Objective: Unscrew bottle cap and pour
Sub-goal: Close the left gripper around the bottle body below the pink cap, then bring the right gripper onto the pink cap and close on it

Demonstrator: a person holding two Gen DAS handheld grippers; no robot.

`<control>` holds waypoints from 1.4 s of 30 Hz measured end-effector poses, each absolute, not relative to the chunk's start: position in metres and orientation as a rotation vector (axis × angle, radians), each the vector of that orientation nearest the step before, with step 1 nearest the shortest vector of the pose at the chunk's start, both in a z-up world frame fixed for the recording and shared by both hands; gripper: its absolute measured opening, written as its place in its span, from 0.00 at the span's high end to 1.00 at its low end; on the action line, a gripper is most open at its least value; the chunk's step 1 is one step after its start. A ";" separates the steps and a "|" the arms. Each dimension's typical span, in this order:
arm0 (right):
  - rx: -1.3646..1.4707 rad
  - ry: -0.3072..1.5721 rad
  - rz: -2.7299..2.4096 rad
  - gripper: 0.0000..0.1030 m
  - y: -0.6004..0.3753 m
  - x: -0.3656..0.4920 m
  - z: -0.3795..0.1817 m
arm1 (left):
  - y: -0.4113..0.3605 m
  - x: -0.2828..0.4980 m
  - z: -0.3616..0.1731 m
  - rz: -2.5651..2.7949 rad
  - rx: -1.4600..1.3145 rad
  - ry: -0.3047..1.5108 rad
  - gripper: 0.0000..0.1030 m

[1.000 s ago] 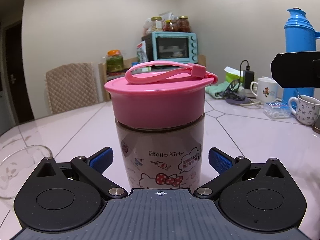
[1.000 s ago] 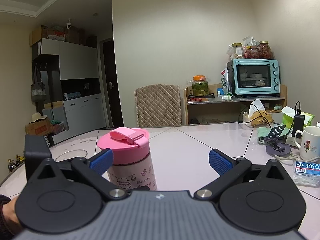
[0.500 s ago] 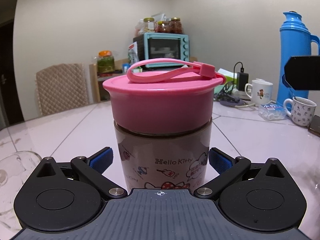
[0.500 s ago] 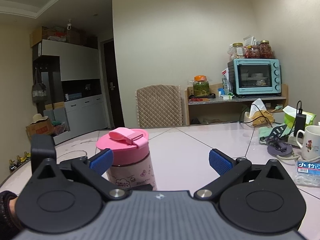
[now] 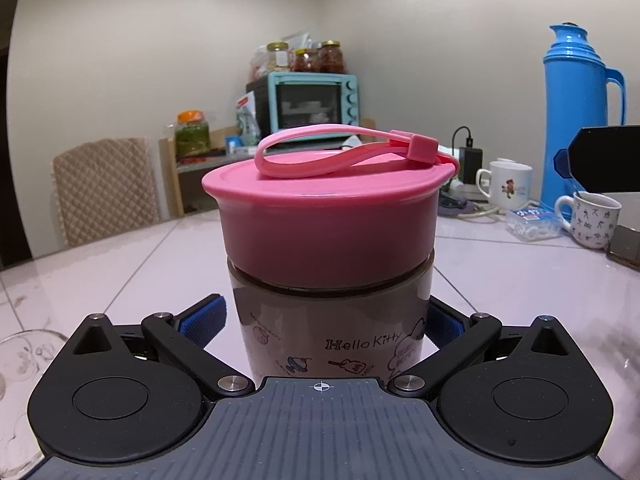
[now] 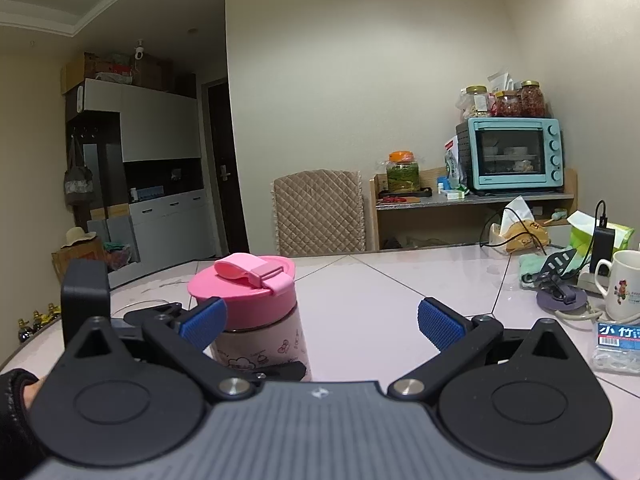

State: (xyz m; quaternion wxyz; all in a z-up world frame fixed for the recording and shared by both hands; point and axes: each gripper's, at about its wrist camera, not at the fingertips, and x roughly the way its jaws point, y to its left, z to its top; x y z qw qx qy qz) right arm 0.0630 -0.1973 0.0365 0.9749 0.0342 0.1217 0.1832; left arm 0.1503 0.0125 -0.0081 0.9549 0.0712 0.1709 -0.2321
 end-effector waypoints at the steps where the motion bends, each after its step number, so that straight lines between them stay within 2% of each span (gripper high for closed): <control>1: 0.063 0.240 0.367 0.00 -0.196 0.062 0.037 | 0.013 0.151 -0.008 -0.475 0.142 0.347 0.00; 8: 0.104 0.226 0.410 0.00 -0.195 0.063 0.038 | 0.017 0.151 -0.009 -0.490 0.128 0.350 0.03; 12: 0.099 0.230 0.431 0.00 -0.192 0.065 0.038 | 0.017 0.149 -0.009 -0.519 0.132 0.349 0.12; 29: 0.026 0.294 0.523 0.00 -0.167 0.093 0.033 | 0.022 0.146 -0.008 -0.555 0.136 0.345 0.13; 42: -0.031 0.294 0.568 0.05 -0.150 0.099 0.033 | 0.024 0.147 -0.008 -0.591 0.117 0.364 0.13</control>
